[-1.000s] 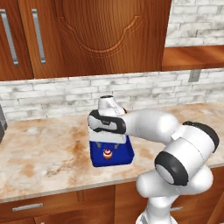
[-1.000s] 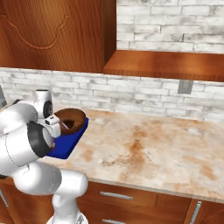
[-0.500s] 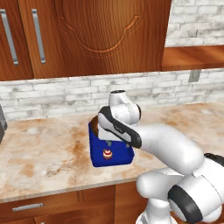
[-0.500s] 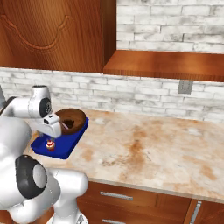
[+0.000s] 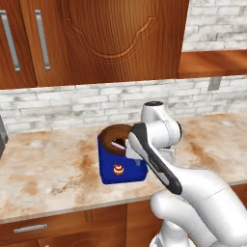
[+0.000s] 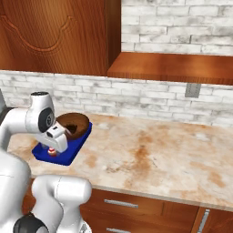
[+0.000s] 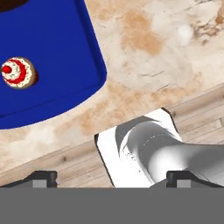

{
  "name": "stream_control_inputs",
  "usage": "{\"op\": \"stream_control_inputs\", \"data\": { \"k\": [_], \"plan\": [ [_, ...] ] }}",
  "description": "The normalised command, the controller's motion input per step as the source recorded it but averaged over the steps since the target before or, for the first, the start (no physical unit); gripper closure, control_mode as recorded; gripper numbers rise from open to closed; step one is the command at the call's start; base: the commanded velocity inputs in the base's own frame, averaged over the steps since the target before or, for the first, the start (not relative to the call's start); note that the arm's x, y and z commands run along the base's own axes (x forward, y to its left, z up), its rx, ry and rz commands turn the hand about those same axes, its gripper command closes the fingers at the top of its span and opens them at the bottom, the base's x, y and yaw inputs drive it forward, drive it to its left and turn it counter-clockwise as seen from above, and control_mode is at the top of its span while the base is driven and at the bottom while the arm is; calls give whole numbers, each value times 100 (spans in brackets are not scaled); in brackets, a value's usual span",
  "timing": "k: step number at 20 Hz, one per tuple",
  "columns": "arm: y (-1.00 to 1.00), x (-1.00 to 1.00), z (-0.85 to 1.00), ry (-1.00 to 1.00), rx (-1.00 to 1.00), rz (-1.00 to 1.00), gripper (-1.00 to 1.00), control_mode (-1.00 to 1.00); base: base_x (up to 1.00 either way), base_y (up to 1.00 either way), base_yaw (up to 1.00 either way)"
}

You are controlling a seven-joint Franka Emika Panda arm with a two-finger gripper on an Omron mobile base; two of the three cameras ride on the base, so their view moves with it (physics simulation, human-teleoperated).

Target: Place the bowl with cake and the cupcake onto the tray.

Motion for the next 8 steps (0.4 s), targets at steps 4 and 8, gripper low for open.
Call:
{"op": "stream_control_inputs", "data": {
  "k": [4,8],
  "plan": [
    [-55,-41,21,-8,0,0,-100,-100,0,0,0],
    [-58,-52,6,-8,0,0,-100,-100,0,0,0]
  ]
}}
